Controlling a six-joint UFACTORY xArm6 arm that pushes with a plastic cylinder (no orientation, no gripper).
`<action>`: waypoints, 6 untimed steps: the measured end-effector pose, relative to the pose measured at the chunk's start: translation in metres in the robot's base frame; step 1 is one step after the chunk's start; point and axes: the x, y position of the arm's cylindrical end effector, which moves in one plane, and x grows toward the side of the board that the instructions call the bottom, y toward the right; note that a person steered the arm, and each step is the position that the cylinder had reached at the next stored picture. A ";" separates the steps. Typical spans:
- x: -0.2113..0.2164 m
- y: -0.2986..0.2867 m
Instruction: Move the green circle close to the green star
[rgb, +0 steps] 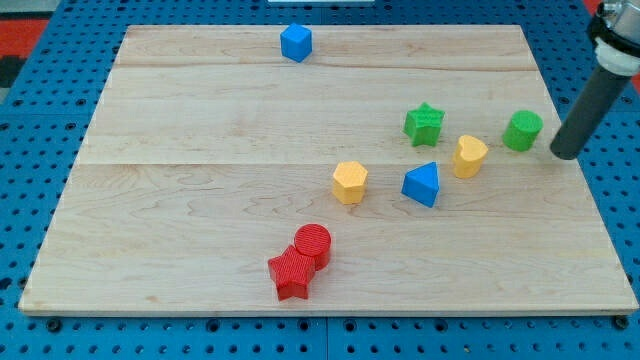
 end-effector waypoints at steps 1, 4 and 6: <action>-0.011 -0.052; -0.055 -0.020; -0.088 -0.041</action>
